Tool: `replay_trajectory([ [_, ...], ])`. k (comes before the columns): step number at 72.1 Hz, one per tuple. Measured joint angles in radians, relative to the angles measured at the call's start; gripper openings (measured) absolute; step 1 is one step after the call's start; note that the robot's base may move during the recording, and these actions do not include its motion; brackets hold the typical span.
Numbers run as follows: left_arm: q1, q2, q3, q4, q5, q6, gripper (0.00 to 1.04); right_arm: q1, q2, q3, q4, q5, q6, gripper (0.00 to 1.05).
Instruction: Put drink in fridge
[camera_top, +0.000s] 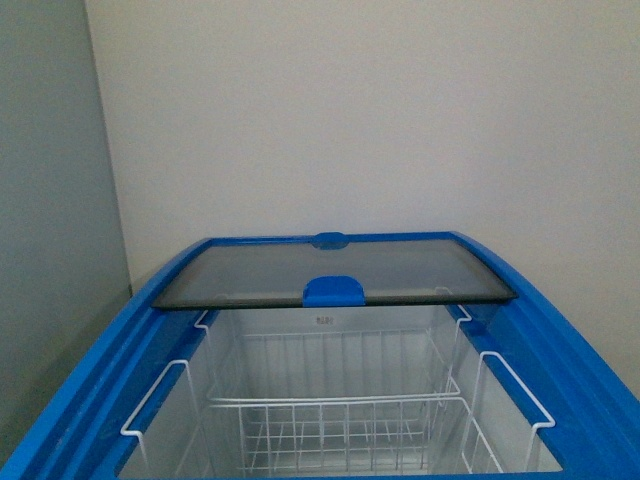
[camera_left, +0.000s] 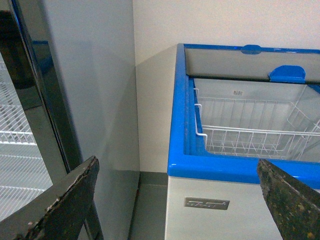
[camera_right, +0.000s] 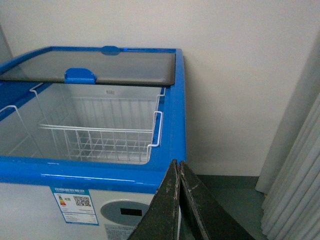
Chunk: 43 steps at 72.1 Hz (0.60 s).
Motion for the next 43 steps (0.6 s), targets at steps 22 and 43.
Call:
replay_trajectory([
  [22, 0.0, 0.0, 0.0, 0.0, 0.0, 0.0, 0.97, -0.001, -0.042, -0.053, 0.013, -0.001, 0.0, 0.03],
  [43, 0.0, 0.0, 0.0, 0.0, 0.0, 0.0, 0.97, -0.002, -0.065, -0.079, 0.018, -0.001, 0.0, 0.03],
])
